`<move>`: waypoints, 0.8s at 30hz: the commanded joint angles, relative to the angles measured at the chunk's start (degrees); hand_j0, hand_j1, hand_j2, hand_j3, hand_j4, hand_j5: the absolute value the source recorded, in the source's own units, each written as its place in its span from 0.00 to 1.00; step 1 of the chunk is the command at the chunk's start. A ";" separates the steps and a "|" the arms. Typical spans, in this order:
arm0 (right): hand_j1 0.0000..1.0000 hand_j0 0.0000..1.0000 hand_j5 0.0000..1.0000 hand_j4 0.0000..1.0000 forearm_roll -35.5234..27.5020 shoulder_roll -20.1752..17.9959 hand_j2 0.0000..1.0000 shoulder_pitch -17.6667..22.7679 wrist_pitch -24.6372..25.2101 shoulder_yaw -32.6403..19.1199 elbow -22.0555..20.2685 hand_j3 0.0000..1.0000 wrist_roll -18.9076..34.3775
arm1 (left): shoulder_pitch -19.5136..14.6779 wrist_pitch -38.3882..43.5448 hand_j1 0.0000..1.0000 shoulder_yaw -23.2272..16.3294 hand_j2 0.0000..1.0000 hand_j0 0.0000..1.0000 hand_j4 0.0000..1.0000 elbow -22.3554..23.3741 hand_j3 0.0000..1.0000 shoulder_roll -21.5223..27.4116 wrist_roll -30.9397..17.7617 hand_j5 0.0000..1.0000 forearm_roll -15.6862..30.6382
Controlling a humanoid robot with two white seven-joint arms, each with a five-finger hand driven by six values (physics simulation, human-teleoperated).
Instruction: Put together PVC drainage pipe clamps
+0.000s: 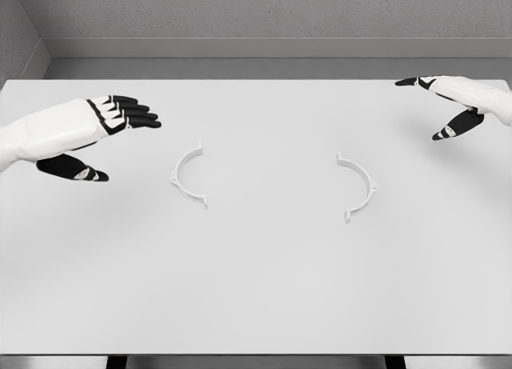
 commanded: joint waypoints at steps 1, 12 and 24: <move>1.00 1.00 1.00 1.00 -0.34 0.00 1.00 0.00 0.13 -0.17 -0.03 1.00 0.07 | 0.00 0.12 1.00 -0.12 1.00 1.00 1.00 0.45 1.00 -2.08 -0.07 1.00 -2.59; 1.00 1.00 1.00 1.00 -0.34 3.25 1.00 0.97 0.13 1.15 0.41 1.00 0.25 | -4.66 0.12 1.00 -2.49 1.00 1.00 1.00 5.99 1.00 -12.54 -0.15 1.00 -14.37; 1.00 1.00 1.00 1.00 -0.25 -0.44 1.00 5.62 0.13 0.97 -11.72 1.00 3.68 | -5.01 0.12 1.00 -4.77 1.00 1.00 1.00 9.41 1.00 -15.62 -0.15 1.00 -17.01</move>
